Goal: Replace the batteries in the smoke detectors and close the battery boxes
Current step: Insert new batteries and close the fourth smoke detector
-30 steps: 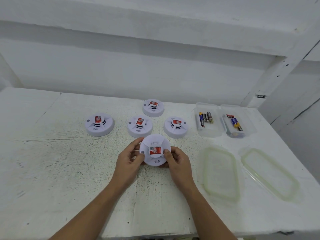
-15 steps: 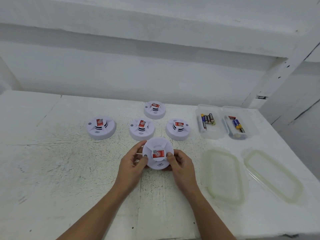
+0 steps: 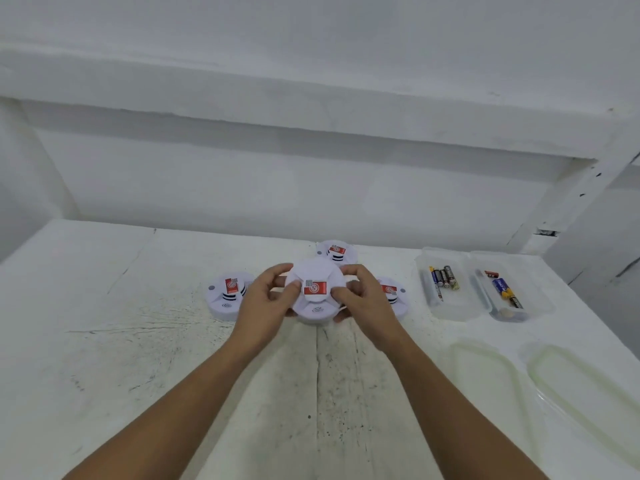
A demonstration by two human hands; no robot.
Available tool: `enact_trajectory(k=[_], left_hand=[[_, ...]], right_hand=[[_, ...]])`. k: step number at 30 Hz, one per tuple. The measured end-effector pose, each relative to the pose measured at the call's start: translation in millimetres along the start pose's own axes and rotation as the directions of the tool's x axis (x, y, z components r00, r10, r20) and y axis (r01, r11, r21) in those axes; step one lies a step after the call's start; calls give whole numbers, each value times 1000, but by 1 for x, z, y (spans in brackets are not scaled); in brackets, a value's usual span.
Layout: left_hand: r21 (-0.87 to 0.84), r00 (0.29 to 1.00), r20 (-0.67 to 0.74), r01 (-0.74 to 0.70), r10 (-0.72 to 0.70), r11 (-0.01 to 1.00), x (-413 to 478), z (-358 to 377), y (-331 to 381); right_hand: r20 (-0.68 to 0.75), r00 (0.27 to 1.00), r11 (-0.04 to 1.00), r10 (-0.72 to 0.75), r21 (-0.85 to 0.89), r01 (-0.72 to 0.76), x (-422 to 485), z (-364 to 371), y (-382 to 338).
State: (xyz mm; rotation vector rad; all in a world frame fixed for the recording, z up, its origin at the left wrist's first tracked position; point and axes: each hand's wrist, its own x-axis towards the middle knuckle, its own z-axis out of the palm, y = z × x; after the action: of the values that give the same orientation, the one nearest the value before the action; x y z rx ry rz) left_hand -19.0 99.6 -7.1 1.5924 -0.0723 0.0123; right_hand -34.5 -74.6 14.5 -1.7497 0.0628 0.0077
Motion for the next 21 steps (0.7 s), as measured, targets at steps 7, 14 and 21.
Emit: enact_trajectory(k=[7, 14, 21], left_hand=[[87, 994, 6, 106, -106, 991, 99, -51, 19], [223, 951, 53, 287, -306, 932, 149, -80, 3], [441, 939, 125, 237, -321, 865, 162, -86, -14]], right_hand=[[28, 998, 974, 51, -224, -43, 98, 39, -33], [57, 987, 883, 149, -458, -107, 145, 72, -20], [46, 965, 762, 259, -623, -175, 165, 85, -8]])
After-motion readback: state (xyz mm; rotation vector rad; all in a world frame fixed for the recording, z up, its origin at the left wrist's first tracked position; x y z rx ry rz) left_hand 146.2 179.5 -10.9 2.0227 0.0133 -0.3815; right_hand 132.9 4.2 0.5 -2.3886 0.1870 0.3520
